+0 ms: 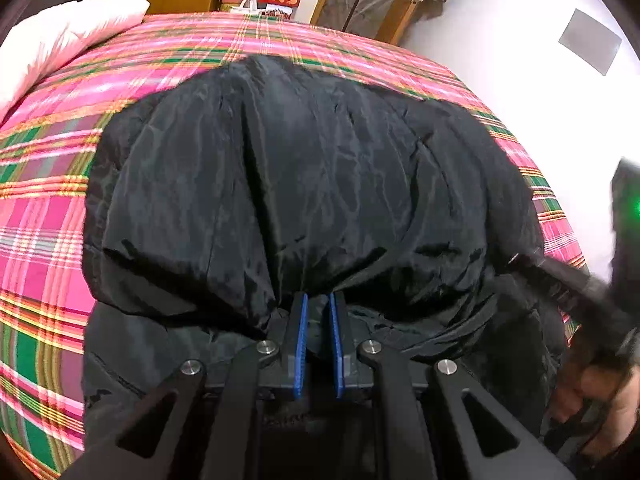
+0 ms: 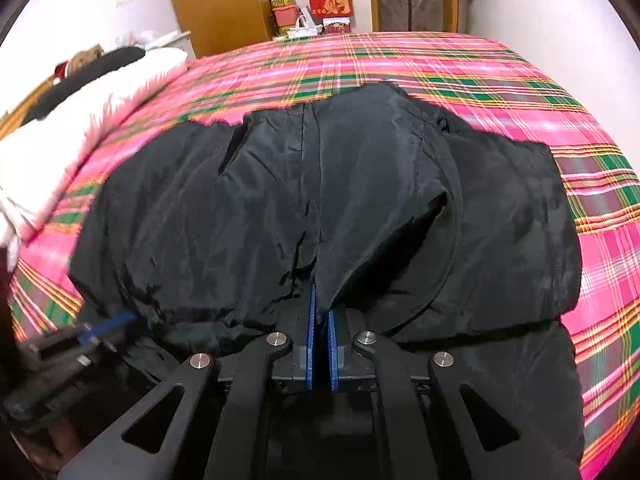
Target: Fold large clothes
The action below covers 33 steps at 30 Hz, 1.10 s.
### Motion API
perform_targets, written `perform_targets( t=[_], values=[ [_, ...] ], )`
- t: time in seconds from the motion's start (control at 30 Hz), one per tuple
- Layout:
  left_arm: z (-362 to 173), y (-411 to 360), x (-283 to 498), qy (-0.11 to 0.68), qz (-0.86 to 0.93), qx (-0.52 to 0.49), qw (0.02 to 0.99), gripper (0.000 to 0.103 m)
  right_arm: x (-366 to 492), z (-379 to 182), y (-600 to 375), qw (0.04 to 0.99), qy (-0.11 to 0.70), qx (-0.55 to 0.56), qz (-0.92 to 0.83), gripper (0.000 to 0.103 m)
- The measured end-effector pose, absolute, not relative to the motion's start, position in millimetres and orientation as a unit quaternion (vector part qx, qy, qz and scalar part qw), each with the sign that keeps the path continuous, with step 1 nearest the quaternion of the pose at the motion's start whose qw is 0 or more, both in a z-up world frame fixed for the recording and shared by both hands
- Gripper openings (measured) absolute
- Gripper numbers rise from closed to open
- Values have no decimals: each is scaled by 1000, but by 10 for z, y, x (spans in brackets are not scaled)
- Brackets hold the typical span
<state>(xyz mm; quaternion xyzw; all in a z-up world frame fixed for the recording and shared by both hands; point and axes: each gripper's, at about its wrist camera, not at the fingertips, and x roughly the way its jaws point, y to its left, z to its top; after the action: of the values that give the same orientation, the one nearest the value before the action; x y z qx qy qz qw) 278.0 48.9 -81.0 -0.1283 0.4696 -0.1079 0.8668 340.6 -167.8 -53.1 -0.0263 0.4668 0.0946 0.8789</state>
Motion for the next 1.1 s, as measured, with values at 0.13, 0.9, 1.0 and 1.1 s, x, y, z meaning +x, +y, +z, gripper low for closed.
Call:
perform_targets(
  t=[0.13,0.9,1.0,1.1],
  values=[
    [-634,454,2735,431,-105,-102,891,12,3413,-680,-1680,877,471,-34,91,4],
    [-947,516,2921,440,-49,-87,893,12,3429,-830,-1565,881,459,-69,97,4],
    [-1031,528,2958,447,-48,-94,888,12,3410,-801,-1630,880,459,-51,111,5],
    [-1029,534,2967,449,-47,-94,887,11,3356,-684,-1773,879,460,-34,119,11]
  ],
)
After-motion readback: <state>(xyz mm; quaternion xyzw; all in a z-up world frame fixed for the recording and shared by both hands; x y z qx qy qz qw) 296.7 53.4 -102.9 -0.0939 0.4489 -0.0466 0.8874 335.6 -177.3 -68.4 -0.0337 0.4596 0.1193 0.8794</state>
